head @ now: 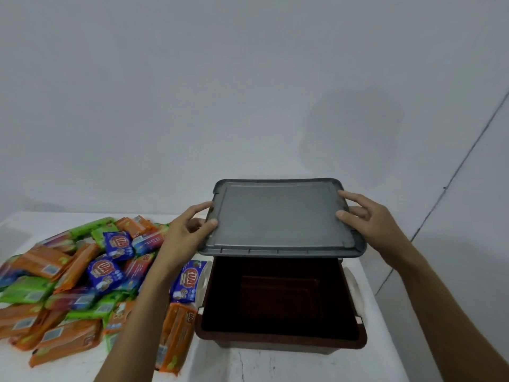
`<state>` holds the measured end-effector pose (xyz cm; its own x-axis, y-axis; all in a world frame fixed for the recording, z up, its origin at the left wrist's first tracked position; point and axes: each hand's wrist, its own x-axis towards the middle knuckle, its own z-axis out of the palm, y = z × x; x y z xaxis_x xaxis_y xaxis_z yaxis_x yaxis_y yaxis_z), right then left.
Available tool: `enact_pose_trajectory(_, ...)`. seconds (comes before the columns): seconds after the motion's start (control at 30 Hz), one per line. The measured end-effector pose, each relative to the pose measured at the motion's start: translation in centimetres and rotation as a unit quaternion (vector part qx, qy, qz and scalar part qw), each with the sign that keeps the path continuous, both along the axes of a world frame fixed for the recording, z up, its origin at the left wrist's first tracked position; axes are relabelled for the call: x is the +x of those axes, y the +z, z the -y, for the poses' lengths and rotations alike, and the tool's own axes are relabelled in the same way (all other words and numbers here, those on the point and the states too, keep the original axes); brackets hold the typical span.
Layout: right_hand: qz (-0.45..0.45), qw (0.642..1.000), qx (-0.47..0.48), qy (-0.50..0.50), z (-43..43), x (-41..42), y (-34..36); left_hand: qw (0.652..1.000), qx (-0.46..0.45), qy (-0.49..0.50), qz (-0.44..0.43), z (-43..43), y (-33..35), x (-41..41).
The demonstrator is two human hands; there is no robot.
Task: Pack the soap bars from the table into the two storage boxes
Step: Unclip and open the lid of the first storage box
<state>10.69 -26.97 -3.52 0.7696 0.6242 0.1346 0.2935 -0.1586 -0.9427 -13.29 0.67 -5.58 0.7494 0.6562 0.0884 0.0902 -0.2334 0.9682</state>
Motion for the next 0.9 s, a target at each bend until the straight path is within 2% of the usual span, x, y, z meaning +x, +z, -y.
enact_pose_trajectory(0.1,0.093,0.993,-0.068,0.021,-1.1,2.4,-0.4,0.992,0.110,-0.022,-0.064,-1.8,0.0,1.8)
enact_pose_trajectory(0.23,0.234,0.960,-0.151,0.013,-3.3,5.3,-0.7,0.962,0.248,-0.007,-0.119,-3.4,-0.1,5.2)
enact_pose_trajectory(0.37,0.271,0.945,-0.183,0.009,-5.5,8.2,-1.4,0.948,0.293,0.010,-0.127,-5.0,-0.5,8.4)
enact_pose_trajectory(0.5,0.305,0.933,-0.190,-0.018,-7.7,10.5,-2.8,0.908,0.388,0.032,-0.157,-6.3,-1.5,11.7)
enact_pose_trajectory(0.57,0.302,0.935,-0.185,-0.023,-8.8,11.4,-3.7,0.903,0.395,0.034,-0.165,-6.9,-2.2,13.3)
enact_pose_trajectory(0.67,0.288,0.938,-0.189,-0.027,-10.2,12.8,-5.5,0.916,0.365,0.022,-0.165,-7.6,-3.5,15.4)
enact_pose_trajectory(0.9,0.258,0.942,-0.214,-0.018,-11.8,14.9,-8.9,0.931,0.290,-0.071,-0.207,-9.9,-7.0,18.5)
